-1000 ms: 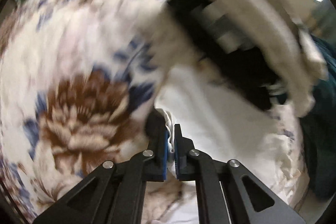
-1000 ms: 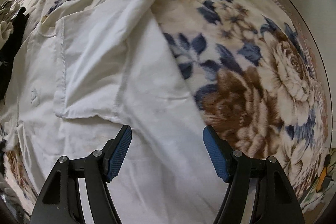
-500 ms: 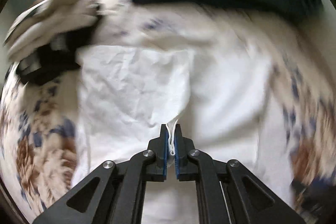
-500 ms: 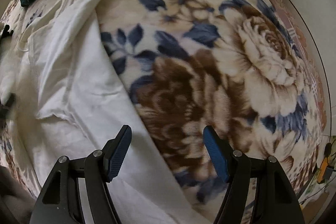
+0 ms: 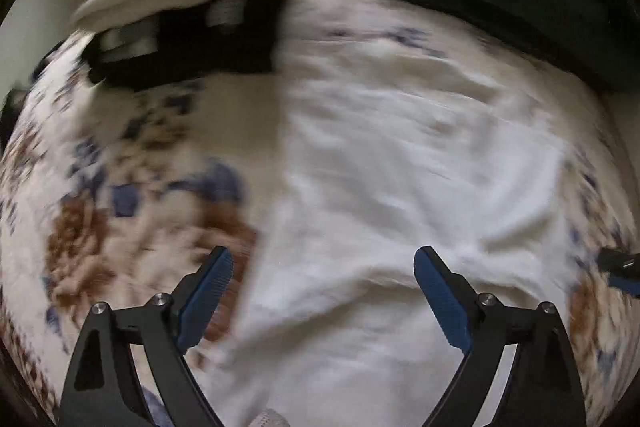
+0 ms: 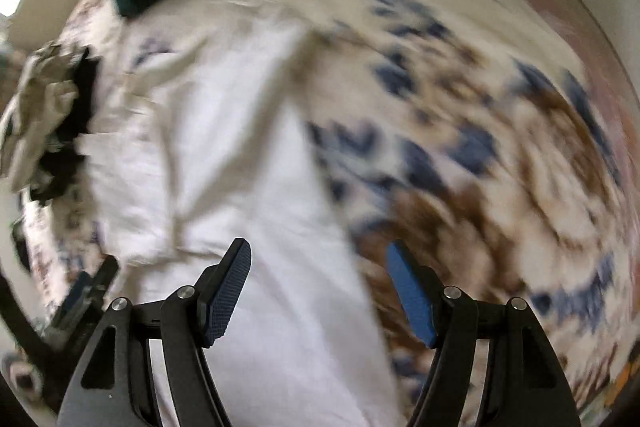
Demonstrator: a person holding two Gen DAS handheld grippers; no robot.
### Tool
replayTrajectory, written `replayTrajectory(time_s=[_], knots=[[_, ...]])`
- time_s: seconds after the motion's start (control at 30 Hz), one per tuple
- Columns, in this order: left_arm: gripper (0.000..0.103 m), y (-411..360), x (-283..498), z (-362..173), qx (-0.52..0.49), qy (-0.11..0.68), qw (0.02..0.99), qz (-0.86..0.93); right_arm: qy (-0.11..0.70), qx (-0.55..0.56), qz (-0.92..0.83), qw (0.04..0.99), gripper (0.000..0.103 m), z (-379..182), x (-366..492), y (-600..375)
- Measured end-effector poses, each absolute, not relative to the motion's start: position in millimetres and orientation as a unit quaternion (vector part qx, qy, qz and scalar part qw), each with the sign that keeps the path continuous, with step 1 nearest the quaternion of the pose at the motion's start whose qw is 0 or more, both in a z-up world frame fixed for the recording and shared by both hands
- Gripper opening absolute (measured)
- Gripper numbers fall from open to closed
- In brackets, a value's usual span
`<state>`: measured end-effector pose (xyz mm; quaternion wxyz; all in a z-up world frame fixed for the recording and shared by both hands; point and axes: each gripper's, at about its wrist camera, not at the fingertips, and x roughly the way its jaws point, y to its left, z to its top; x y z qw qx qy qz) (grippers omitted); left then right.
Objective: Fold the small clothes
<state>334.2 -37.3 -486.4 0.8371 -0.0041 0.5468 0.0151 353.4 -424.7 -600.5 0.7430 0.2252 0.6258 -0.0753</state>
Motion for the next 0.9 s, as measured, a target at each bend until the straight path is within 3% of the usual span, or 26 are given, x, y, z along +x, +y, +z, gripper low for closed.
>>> replayTrajectory(time_s=[0.2, 0.47, 0.53, 0.63, 0.7, 0.73, 0.77, 0.9], knots=[[0.092, 5.5, 378.2, -503.7, -0.023, 0.553, 0.828, 0.091, 0.613, 0.125, 0.012, 0.780, 0.073, -579.2, 460.7, -337.1], [0.092, 12.6, 447.4, -517.1, -0.031, 0.548, 0.831, 0.093, 0.637, 0.071, 0.055, 0.766, 0.072, -611.2, 573.5, -267.8], [0.092, 16.8, 456.6, -523.7, -0.033, 0.553, 0.827, 0.092, 0.656, 0.043, 0.031, 0.753, 0.063, -628.7, 584.9, -262.6], [0.092, 16.8, 459.8, -530.7, -0.048, 0.561, 0.822, 0.086, 0.679, 0.066, 0.018, 0.731, 0.062, -642.7, 586.2, -274.3], [0.092, 18.2, 463.2, -535.4, -0.053, 0.565, 0.819, 0.087, 0.679, 0.062, 0.021, 0.731, 0.047, -645.9, 578.5, -278.2], [0.092, 17.9, 464.5, -537.6, -0.056, 0.567, 0.817, 0.087, 0.676, 0.053, 0.020, 0.734, 0.027, -645.8, 574.9, -278.5], [0.093, 18.0, 465.5, -539.1, -0.059, 0.569, 0.816, 0.087, 0.672, 0.049, 0.019, 0.738, 0.017, -644.9, 571.9, -279.0], [0.092, 19.5, 471.3, -543.6, -0.065, 0.572, 0.812, 0.091, 0.643, 0.040, -0.022, 0.765, 0.011, -631.6, 558.8, -289.6]])
